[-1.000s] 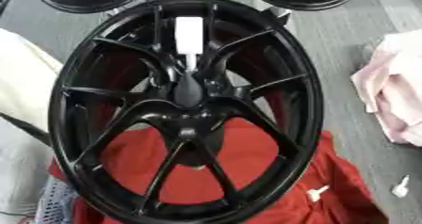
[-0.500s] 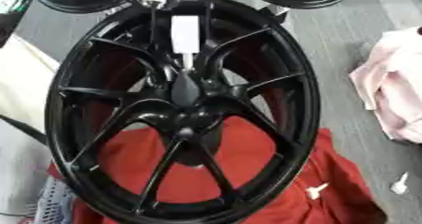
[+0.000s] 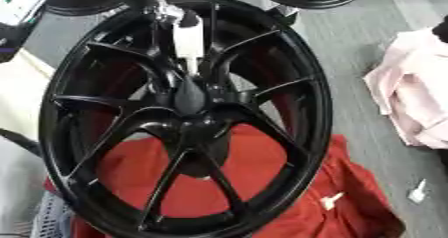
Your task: Pull the pin out of the wheel hub.
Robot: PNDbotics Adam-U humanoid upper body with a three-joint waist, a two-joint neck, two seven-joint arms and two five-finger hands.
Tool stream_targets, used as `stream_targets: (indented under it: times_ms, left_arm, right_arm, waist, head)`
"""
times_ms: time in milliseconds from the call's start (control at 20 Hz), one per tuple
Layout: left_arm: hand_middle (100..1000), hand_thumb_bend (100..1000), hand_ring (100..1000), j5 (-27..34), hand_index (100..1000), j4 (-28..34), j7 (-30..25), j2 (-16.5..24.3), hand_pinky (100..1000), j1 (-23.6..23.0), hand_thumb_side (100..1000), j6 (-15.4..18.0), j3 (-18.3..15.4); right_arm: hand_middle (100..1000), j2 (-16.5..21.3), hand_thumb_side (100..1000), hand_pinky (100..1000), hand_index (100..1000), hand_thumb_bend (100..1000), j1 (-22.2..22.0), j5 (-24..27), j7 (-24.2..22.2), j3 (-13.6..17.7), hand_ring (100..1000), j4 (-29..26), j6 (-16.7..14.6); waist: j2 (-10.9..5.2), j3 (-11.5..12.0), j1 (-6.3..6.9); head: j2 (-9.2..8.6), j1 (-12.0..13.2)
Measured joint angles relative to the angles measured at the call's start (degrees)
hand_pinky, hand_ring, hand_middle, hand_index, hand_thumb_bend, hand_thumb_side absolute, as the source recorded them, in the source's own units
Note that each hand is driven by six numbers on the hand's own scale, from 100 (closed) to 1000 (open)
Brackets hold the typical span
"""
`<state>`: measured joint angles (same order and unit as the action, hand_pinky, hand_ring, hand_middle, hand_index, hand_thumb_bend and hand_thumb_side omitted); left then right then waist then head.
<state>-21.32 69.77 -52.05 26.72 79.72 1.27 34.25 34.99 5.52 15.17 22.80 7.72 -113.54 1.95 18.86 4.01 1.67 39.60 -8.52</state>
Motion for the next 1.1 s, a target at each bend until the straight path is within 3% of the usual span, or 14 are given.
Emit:
stream_targets:
  times_ms: [600, 1100]
  left_arm:
    - [835, 470, 910, -1.85, 940, 4.24, 0.04, 2.52, 945, -2.13, 756, -2.54, 0.83]
    - [848, 436, 913, -3.23, 946, 5.57, 0.01, 3.35, 943, -3.66, 735, -4.07, 0.81]
  right_arm:
    - [558, -0.54, 647, 813, 601, 100, 0.00, 0.13, -0.02, -0.03, 683, 0.00, 0.18]
    - [556, -1.06, 657, 814, 599, 100, 0.00, 0.14, 0.03, -0.07, 681, 0.00, 0.31]
  waist:
    - [0.26, 0.23, 0.18]
    - [0.65, 0.00, 0.18]
  head:
    - [0.09, -0.71]
    - [0.10, -0.72]
